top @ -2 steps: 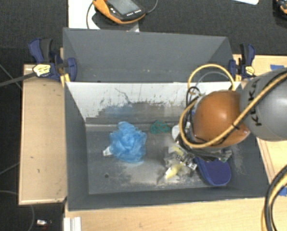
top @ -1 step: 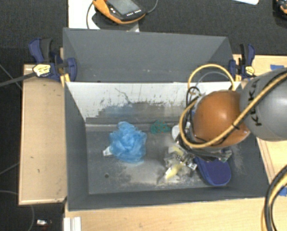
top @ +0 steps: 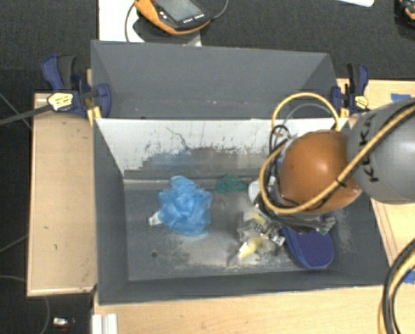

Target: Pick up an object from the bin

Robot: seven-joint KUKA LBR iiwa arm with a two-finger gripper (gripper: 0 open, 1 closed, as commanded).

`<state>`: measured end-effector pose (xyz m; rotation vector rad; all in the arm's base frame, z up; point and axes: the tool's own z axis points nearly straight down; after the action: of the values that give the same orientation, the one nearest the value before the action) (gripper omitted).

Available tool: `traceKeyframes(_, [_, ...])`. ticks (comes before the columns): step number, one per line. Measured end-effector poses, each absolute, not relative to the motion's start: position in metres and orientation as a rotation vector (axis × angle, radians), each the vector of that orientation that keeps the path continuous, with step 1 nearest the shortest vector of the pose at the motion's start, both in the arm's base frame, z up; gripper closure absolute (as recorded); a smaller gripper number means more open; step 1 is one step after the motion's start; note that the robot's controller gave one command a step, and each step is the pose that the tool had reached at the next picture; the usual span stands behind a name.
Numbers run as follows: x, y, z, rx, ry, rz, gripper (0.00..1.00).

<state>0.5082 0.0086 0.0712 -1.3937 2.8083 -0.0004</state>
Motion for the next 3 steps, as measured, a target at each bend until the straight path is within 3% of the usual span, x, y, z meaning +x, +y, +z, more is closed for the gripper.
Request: traceKeyframes(3, [0.507,0.009,0.125,-1.387,2.813,0.003,1.00])
